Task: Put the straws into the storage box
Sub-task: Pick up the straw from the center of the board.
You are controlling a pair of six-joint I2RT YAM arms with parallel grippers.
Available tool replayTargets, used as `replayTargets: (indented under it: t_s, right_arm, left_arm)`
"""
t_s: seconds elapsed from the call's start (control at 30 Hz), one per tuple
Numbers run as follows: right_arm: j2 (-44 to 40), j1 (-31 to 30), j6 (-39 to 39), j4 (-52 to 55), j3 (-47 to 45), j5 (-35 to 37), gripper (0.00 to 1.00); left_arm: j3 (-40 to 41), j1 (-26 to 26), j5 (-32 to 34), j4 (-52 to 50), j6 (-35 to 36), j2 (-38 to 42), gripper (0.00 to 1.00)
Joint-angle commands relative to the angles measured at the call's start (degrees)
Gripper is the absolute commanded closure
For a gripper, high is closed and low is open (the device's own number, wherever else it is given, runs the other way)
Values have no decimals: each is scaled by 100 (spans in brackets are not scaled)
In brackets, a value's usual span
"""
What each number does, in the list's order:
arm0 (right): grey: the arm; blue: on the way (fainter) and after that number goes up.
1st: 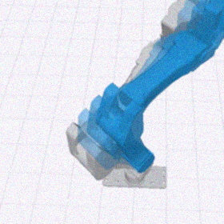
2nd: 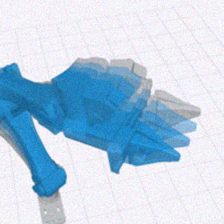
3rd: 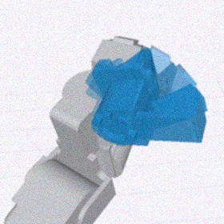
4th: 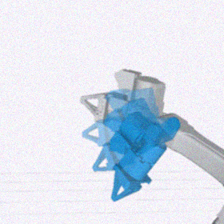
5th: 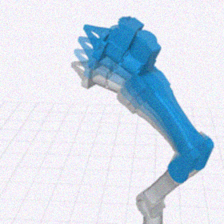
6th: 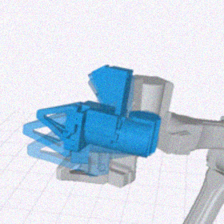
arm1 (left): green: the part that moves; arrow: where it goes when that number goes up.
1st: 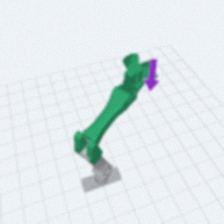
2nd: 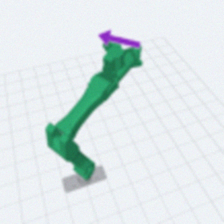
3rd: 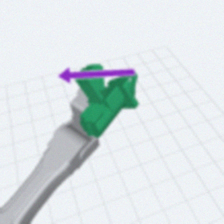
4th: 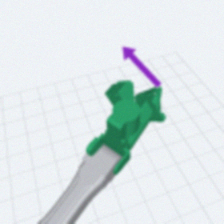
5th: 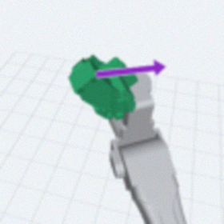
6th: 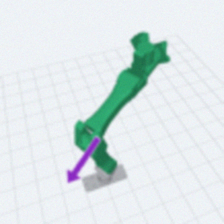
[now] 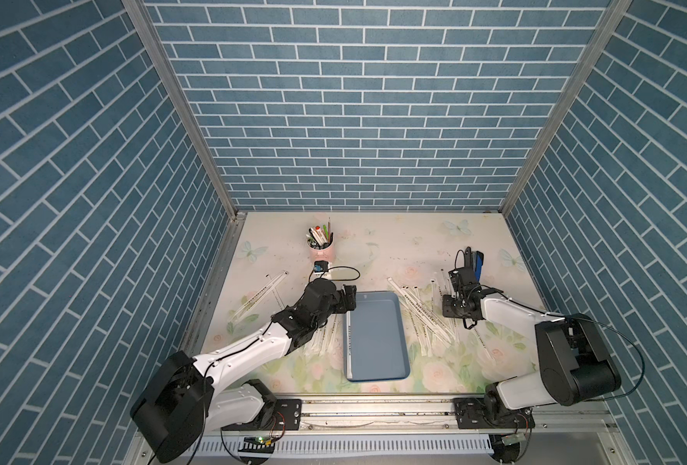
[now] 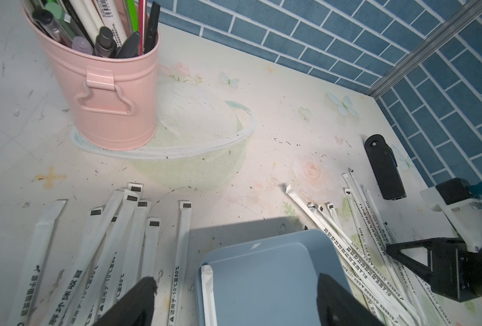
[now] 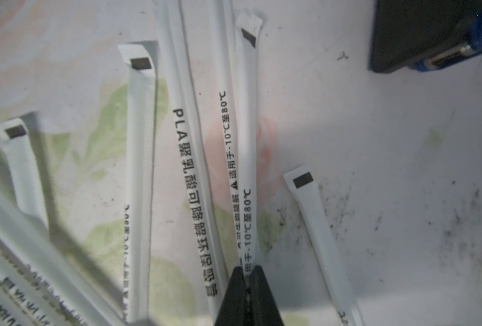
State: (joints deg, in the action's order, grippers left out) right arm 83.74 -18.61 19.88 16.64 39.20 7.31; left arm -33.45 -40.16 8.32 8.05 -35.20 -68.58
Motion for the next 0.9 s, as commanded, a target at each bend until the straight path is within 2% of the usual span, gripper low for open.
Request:
replayTargets:
  t_s: [0.0,0.33,0.57,0.87]
  right_arm:
    - [-54,-96,-185,344,264,137,92]
    - [-10,-275,-151,450,423,315,88]
    - [-64,-402,12,434,453,302,90]
    - [-425,-1176,1029,611,603,778,90]
  left_arm:
    - [39,-36,57,-12,7,68,8]
    - [-56,-36,83,-30,22,32,8]
    - [-7,-31,250,-146,43,131,8]
    - [213,-11,250,-11,-86,245,10]
